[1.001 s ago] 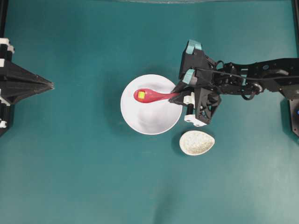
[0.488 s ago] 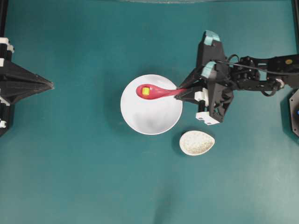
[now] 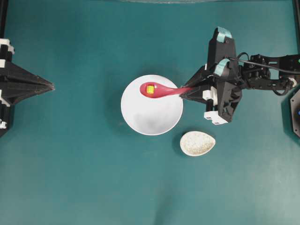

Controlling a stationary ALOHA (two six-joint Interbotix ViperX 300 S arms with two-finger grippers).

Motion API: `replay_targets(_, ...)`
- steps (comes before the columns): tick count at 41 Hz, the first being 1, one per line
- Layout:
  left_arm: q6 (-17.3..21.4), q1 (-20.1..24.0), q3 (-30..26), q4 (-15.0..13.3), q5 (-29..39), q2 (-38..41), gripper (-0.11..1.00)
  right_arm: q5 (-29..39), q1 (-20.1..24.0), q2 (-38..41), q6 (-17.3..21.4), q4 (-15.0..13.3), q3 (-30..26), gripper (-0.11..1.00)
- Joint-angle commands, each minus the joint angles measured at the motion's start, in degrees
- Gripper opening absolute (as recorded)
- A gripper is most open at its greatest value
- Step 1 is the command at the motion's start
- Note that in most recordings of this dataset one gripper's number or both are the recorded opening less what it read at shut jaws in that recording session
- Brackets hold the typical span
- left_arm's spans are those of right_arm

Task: Scoop the yellow hexagonal prism block from the bowl with a spoon using the right arm.
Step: 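Raise the spoon holding the yellow block above the bowl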

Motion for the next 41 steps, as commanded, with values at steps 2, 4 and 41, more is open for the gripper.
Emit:
replay_targets(2, -0.1, 0.0, -1.7, 0.2, -0.2, 0.3, 0.04, -0.2, 0.2, -1.5, -0.1, 0.0, -0.5, 0.21)
replay_targets(4, -0.1, 0.0, -1.7, 0.2, -0.2, 0.4, 0.04, -0.2, 0.2, -1.5, -0.1, 0.0, -0.5, 0.21)
replay_targets(41, -1.1, 0.0, -1.9, 0.2, 0.5, -1.1, 0.04, -0.4, 0.2, -1.5, -0.1, -0.1, -1.0, 0.21)
